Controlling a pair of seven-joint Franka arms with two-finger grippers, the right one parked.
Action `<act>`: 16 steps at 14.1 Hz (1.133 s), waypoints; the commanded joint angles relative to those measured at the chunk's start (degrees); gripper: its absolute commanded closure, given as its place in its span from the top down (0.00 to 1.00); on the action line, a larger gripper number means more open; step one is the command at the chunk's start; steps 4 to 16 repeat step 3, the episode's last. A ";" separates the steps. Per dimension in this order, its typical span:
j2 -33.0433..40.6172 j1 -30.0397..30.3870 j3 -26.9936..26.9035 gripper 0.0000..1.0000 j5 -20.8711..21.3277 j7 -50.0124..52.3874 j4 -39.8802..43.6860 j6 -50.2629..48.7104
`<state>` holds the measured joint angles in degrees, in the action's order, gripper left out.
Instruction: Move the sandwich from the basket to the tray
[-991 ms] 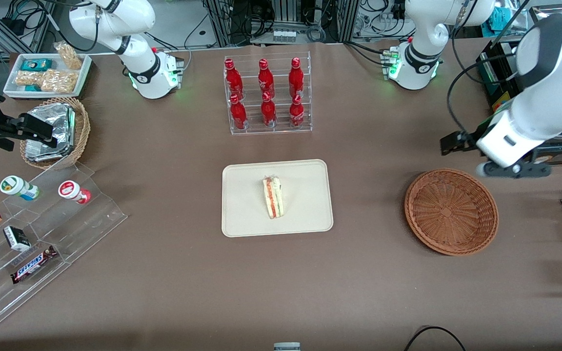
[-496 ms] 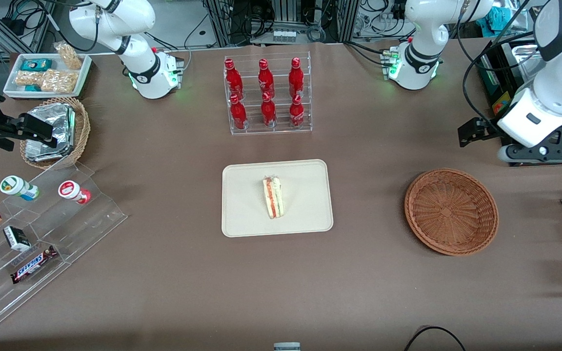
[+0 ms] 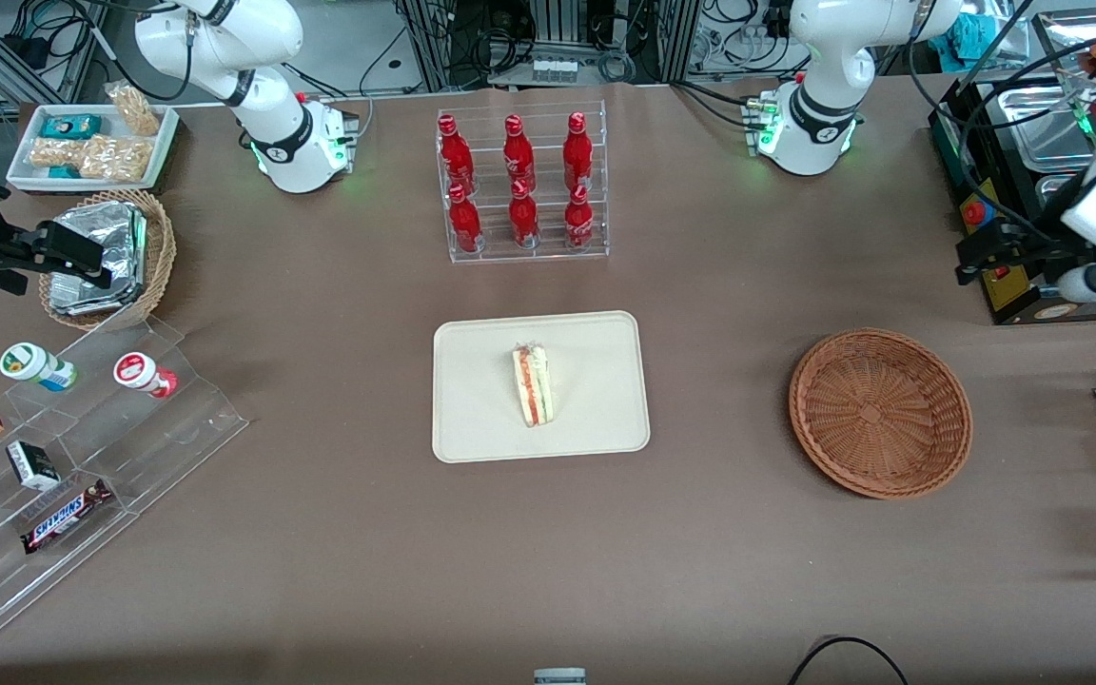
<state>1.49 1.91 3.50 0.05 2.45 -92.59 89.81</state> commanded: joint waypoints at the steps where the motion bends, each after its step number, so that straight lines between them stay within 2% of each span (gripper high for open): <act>1: 0.62 -1.21 -2.79 1.00 -1.18 -1.04 -0.04 0.19; 16: 0.62 -1.21 -2.89 1.00 -1.36 -1.04 0.05 0.10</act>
